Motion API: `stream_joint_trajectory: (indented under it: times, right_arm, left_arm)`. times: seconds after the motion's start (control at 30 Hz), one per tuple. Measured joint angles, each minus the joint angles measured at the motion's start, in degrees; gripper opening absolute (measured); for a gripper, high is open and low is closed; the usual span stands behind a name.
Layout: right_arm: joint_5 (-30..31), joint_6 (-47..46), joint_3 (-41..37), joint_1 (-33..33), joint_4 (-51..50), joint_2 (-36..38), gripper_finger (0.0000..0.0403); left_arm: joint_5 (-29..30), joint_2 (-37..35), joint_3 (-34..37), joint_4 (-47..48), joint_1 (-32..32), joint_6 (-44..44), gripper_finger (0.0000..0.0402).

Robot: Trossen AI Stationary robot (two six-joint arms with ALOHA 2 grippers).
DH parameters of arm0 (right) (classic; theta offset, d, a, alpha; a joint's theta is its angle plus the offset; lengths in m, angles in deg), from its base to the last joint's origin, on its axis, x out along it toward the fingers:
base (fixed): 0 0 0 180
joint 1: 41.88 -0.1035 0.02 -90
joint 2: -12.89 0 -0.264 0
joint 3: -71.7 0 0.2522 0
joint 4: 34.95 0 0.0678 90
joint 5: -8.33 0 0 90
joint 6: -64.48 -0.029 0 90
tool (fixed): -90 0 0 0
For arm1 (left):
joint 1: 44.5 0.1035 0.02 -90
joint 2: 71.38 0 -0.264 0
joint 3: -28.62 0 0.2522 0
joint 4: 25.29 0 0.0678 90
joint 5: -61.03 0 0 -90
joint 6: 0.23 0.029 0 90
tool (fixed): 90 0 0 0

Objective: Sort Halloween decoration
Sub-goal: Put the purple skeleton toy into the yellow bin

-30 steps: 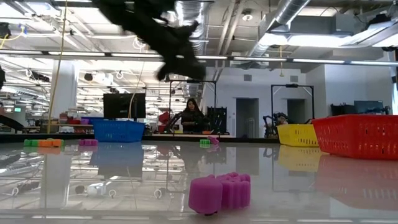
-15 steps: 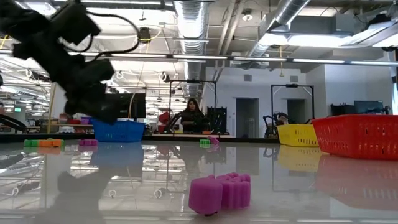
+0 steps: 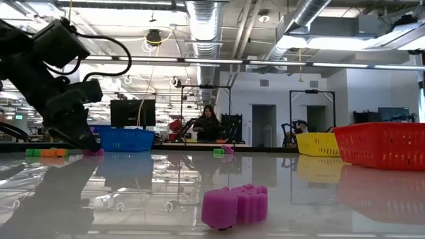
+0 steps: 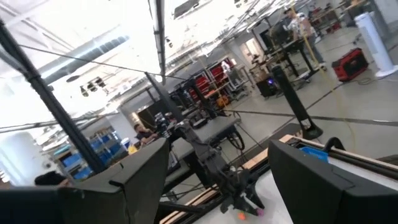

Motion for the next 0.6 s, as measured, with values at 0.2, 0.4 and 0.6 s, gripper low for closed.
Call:
stream_joint_trajectory:
  times: [0.2,0.4,0.6]
  right_arm:
    - [1.6,0.6,0.0,0.0,1.4,0.0,0.0304]
    - [2.8,0.9,0.0,0.0,1.9,0.0,0.0304]
    - [3.7,1.8,0.0,1.0,2.4,-0.1,0.0304]
  left_arm:
    - [-3.0,0.7,2.3,0.9,0.1,-1.3,0.0128]
    - [-5.4,2.0,1.9,2.2,0.1,-1.5,0.0024]
    - [-7.6,1.3,2.3,-4.3,0.1,-5.9,0.0006]
